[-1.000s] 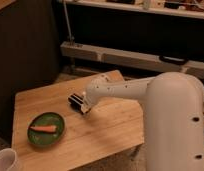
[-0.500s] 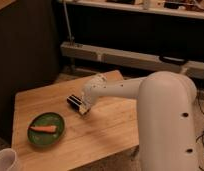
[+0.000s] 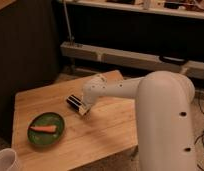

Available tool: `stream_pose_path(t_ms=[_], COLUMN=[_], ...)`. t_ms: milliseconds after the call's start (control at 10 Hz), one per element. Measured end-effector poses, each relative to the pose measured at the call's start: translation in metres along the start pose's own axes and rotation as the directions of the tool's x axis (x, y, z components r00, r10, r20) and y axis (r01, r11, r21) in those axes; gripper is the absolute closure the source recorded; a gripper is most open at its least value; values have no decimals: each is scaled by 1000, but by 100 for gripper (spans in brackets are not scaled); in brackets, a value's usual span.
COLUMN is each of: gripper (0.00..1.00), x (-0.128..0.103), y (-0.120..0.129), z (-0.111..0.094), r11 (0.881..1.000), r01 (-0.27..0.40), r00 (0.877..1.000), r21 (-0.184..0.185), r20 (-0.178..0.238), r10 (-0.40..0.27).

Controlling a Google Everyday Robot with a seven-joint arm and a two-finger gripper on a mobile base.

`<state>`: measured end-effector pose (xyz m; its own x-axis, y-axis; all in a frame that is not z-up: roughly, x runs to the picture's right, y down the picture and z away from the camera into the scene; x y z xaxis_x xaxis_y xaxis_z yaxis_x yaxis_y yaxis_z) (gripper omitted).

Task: Place the eraser on the white sponge

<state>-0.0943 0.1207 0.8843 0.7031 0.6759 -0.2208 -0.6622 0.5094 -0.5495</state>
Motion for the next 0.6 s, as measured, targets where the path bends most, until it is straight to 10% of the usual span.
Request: stream_pose_path(t_ms=[600], gripper=[20], x=[-5], y=[4], z=[-47], r11=[997], r01=[4], r00=[998], r21=[71], r20=[66], r10=[-9])
